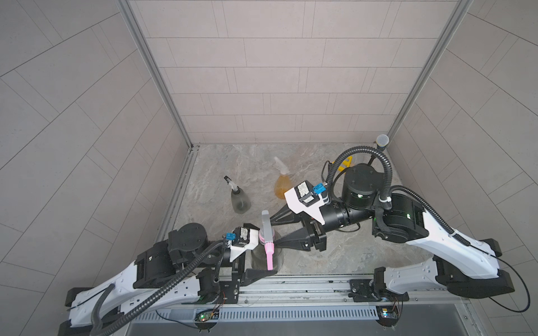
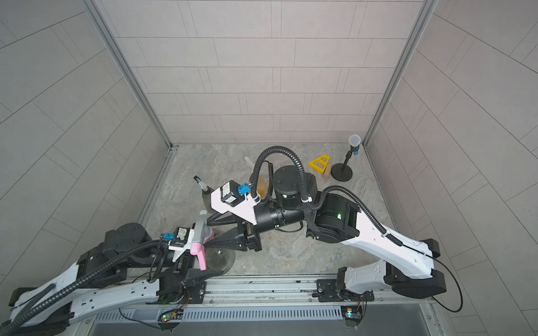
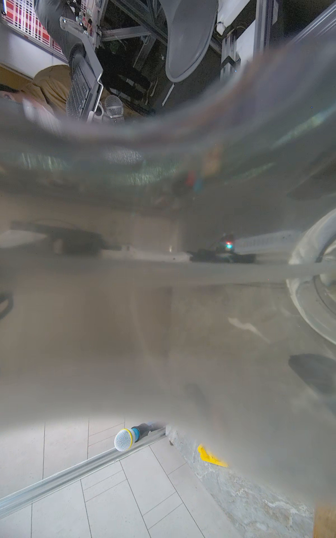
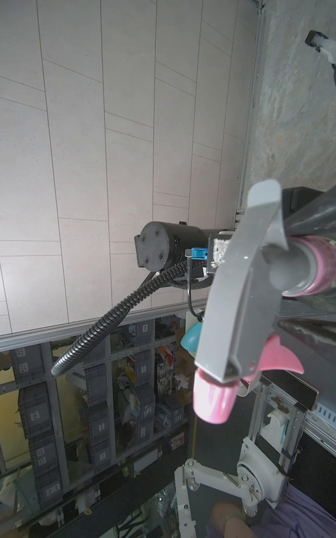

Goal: Attach spray nozzles to spray bottles
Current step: Screw the spray nozzle on the spray bottle.

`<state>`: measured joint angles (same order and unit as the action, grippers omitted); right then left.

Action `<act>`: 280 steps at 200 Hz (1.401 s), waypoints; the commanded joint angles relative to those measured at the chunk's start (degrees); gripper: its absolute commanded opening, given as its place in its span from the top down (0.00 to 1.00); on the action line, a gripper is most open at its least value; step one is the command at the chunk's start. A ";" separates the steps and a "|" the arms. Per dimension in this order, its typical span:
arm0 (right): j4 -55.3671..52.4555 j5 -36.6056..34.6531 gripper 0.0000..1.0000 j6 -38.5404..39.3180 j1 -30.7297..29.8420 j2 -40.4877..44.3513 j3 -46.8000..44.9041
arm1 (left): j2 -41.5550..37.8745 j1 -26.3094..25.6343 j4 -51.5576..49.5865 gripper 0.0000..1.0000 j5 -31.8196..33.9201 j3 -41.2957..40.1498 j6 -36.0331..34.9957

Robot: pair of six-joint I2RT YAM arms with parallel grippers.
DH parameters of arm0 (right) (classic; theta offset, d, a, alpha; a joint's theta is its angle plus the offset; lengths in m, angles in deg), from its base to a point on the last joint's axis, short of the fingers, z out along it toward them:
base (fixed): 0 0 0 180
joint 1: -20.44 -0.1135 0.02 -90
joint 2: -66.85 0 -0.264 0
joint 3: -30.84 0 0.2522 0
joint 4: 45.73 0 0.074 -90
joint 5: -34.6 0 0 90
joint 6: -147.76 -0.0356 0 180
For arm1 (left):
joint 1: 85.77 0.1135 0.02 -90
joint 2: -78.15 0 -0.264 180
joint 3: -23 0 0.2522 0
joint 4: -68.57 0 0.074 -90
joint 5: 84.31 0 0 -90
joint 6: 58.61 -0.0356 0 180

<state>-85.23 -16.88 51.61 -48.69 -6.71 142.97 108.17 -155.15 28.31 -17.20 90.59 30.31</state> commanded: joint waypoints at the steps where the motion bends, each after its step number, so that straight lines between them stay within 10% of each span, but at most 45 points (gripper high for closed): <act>1: 1.17 0.75 0.59 0.01 -0.79 -0.40 1.21 | 0.03 0.30 1.72 1.00 0.21 1.29 -0.19; 81: -1.74 -8.74 0.82 2.44 -4.26 0.08 -1.05 | -0.49 0.33 3.02 1.00 6.53 1.54 0.63; 192: 0.47 -65.14 0.80 -11.87 -21.22 -6.09 -3.85 | 1.53 0.32 6.88 1.00 30.30 2.31 -0.15; 280: 4.70 -40.69 0.47 2.33 -19.15 9.92 -9.85 | -1.45 0.31 5.28 1.00 21.45 0.85 0.51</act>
<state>-79.00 -70.75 50.23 -69.12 -1.69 133.85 107.95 -155.15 29.67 7.26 91.05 30.11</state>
